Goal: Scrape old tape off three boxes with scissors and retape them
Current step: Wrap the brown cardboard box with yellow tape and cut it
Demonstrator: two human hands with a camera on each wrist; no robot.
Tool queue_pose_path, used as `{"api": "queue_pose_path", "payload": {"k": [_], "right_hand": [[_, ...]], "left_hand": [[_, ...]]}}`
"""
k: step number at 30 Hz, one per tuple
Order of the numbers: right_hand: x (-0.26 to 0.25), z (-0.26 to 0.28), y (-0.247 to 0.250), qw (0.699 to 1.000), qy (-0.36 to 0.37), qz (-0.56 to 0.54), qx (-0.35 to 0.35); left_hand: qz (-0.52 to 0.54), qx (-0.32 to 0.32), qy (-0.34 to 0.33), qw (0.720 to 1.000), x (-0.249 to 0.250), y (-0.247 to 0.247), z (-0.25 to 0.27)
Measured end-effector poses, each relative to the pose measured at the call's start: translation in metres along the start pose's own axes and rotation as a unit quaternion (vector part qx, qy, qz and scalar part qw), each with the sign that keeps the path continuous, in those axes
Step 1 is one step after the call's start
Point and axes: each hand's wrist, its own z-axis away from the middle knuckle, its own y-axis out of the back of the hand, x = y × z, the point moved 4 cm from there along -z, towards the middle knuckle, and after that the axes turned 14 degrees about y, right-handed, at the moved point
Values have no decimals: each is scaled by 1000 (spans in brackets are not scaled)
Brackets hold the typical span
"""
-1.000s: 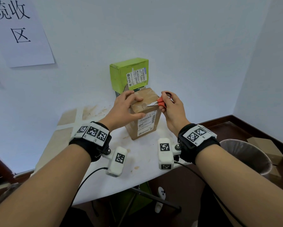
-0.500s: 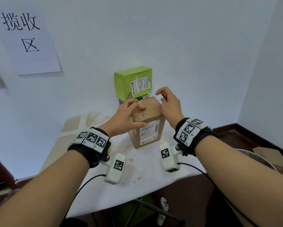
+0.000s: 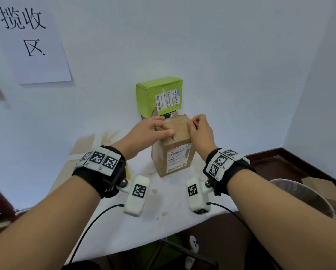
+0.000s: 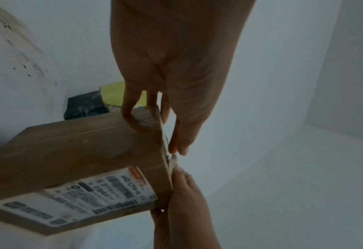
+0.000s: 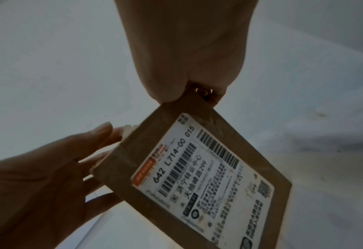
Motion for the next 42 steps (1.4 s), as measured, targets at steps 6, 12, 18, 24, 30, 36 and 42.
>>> {"api": "queue_pose_path", "payload": {"k": [6, 12, 18, 24, 30, 36, 42], "right_hand": [[-1, 0, 1, 1000, -2, 6, -7], [-3, 1, 1, 1000, -5, 16, -6], [-1, 1, 1, 1000, -6, 15, -6], [0, 1, 0, 1000, -6, 16, -3], [0, 1, 0, 1000, -4, 8, 0], [2, 1, 0, 1000, -4, 0, 2], [2, 2, 0, 1000, -8, -2, 6]], "left_hand": [[-13, 1, 19, 1000, 4, -5, 0], [-7, 24, 19, 999, 6, -8, -1], [-22, 48, 7, 999, 3, -12, -3], [-41, 56, 1, 998, 4, -14, -3], [74, 22, 9, 997, 5, -12, -3], [83, -4, 18, 996, -3, -4, -3], [-184, -7, -29, 983, -13, -8, -4]]}}
